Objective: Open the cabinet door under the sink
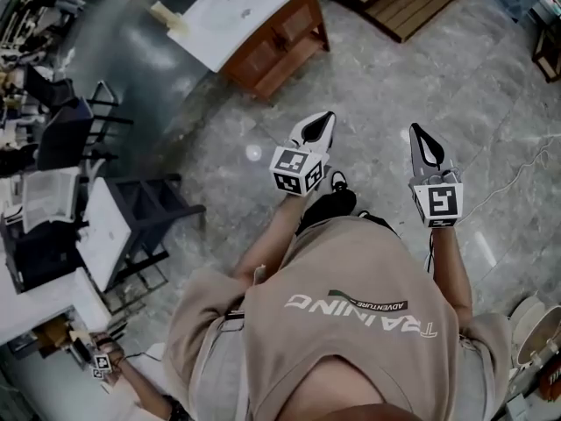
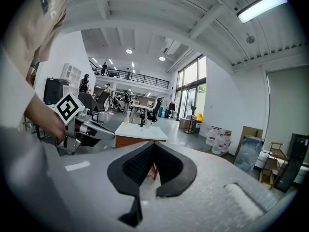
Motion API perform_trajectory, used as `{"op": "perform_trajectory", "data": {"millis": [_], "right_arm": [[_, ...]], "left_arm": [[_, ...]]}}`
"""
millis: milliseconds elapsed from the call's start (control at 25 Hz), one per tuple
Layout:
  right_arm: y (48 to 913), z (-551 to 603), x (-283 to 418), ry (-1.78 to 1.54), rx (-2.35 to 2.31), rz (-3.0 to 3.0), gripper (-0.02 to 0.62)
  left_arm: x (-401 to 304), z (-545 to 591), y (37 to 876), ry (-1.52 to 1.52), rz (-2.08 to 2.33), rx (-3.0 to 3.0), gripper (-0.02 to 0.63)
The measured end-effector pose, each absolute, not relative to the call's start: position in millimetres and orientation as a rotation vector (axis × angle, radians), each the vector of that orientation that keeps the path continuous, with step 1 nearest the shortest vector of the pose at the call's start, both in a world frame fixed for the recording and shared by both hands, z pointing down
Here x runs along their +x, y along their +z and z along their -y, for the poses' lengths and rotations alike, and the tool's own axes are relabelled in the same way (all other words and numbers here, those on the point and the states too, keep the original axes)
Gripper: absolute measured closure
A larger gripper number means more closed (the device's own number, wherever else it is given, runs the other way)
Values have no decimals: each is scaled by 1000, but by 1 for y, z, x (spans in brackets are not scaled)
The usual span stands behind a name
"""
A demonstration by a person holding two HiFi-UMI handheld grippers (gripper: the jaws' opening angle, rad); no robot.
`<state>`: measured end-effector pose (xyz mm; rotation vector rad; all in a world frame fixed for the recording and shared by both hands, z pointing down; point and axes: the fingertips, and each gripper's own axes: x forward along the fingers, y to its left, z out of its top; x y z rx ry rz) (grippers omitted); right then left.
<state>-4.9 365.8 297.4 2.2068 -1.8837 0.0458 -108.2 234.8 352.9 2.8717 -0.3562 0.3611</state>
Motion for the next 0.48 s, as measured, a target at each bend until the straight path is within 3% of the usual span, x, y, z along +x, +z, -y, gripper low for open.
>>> {"op": "perform_trajectory", "data": {"millis": [480], "right_arm": [[297,-282,19,98,2219,1819,592]], "left_arm": [[-86,-147,365,386,331,2870,592]]}}
